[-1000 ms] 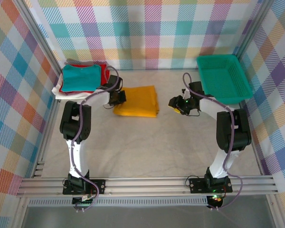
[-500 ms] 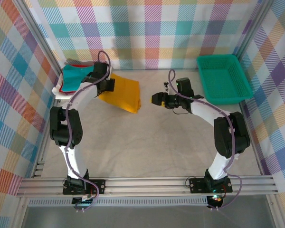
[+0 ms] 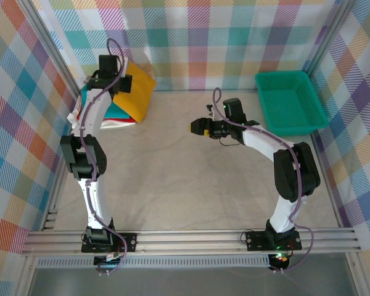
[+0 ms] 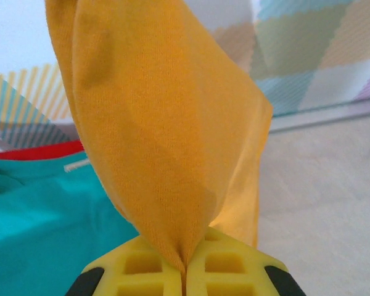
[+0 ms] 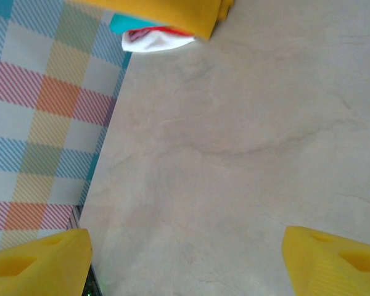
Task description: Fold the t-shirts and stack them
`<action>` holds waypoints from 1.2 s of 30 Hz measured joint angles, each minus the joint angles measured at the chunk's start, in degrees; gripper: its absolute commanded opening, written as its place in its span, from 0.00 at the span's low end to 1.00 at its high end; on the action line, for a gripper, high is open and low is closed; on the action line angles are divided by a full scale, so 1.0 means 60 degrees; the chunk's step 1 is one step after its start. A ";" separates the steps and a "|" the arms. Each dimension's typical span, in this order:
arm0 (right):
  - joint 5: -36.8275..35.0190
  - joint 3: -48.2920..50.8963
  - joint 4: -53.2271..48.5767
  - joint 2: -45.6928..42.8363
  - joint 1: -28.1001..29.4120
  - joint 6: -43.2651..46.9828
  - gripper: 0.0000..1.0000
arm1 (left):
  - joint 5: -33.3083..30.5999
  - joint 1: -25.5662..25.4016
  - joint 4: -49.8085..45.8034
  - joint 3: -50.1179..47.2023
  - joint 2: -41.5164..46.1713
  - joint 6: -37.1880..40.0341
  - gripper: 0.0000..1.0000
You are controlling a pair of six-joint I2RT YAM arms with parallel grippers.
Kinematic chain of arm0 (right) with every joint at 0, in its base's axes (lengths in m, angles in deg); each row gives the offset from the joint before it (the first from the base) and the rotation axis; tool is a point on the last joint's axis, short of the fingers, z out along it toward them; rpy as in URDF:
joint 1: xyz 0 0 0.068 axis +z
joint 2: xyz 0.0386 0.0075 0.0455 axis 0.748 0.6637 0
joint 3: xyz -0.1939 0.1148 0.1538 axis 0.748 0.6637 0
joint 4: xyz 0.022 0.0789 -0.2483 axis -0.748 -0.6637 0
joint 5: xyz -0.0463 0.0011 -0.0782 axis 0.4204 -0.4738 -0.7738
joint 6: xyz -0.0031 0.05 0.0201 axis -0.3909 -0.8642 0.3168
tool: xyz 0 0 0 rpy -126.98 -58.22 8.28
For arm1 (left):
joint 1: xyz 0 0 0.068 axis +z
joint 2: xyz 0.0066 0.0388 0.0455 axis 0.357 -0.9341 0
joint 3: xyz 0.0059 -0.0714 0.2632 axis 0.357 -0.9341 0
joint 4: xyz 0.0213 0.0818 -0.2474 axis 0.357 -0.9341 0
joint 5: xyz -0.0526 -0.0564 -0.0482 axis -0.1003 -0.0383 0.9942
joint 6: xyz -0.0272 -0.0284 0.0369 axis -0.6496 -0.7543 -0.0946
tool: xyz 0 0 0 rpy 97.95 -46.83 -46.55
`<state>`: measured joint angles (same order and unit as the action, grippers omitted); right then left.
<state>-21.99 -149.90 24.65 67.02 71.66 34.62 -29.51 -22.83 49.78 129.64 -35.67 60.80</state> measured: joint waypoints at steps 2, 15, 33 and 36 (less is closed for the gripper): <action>0.0004 -0.0091 -0.0058 0.0000 0.0109 0.0058 0.82 | 0.0124 0.0295 -0.0262 0.0776 -0.0372 0.0015 0.00; -0.0510 -0.0273 -0.0685 0.0004 0.0324 0.0164 0.85 | 0.1220 0.2262 -0.1792 0.3031 -0.1563 -0.0058 0.00; -0.0914 -0.1217 -0.1180 0.0062 0.0790 0.0423 0.88 | -0.0138 0.2779 -0.1541 0.3082 -0.2623 -0.0463 0.94; -0.1453 -0.1169 -0.1180 -0.0044 0.0790 0.0561 0.92 | 0.0055 0.2758 -0.1330 0.2171 -0.1439 -0.0929 0.97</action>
<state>-30.71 -156.91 17.57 66.76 76.41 37.98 -29.18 -6.28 41.80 142.67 -44.30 55.22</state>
